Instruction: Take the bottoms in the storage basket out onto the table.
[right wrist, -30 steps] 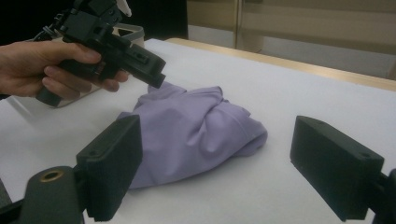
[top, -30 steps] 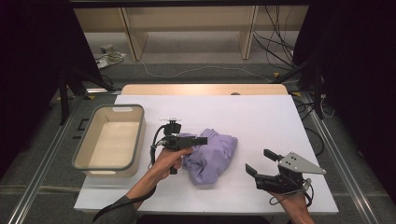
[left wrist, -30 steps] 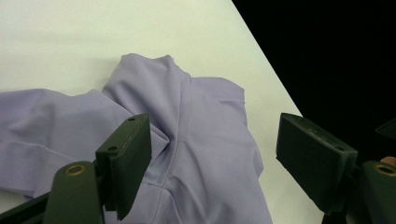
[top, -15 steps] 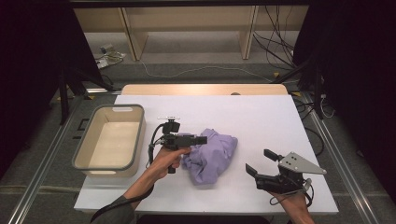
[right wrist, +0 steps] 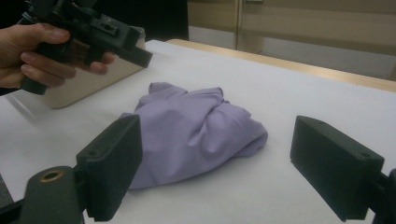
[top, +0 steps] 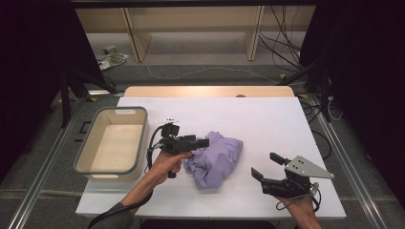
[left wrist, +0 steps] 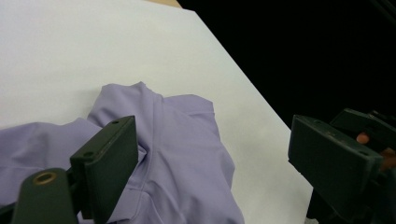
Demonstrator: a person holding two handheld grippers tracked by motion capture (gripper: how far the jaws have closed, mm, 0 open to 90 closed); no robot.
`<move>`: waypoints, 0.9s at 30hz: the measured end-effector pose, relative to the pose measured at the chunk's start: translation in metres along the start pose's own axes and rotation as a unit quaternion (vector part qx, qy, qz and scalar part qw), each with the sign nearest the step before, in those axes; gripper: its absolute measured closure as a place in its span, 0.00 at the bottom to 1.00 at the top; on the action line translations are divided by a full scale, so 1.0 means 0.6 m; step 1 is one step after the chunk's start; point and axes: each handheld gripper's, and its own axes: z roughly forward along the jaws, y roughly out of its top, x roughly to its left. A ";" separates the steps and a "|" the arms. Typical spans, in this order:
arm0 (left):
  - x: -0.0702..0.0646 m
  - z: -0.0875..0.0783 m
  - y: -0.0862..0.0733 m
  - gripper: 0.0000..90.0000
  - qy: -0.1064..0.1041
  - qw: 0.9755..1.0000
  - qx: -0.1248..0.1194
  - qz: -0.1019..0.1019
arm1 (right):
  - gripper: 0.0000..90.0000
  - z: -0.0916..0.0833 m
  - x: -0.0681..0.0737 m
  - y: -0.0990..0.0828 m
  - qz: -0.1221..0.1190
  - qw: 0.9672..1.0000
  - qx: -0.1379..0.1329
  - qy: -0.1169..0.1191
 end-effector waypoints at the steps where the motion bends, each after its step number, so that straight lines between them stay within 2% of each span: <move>1: -0.003 -0.001 -0.001 0.17 0.001 1.000 -0.002 0.008 | 0.20 0.000 0.000 0.000 0.000 1.000 0.000 0.000; 5: -0.014 -0.006 -0.006 0.17 0.002 0.999 -0.006 0.038 | 0.20 -0.001 0.000 0.000 0.001 1.000 0.000 0.002; 9: -0.025 -0.015 -0.011 0.17 0.001 0.997 -0.013 0.070 | 0.20 -0.001 0.000 0.000 0.001 1.000 0.000 0.002; 12: -0.032 -0.024 -0.016 0.17 0.001 0.996 -0.021 0.087 | 0.20 -0.001 -0.001 0.000 0.006 1.000 -0.002 0.003; 16: -0.036 -0.035 -0.021 0.17 -0.002 0.994 -0.032 0.100 | 0.20 -0.001 -0.001 0.000 0.008 1.000 -0.004 0.004; 20: -0.042 -0.045 -0.027 0.17 -0.006 0.992 -0.047 0.118 | 0.20 -0.001 -0.001 -0.001 0.007 1.000 -0.003 0.006; 27: -0.048 -0.068 -0.046 0.17 0.001 0.986 -0.067 0.155 | 0.19 -0.002 -0.001 -0.001 0.006 1.000 -0.005 0.008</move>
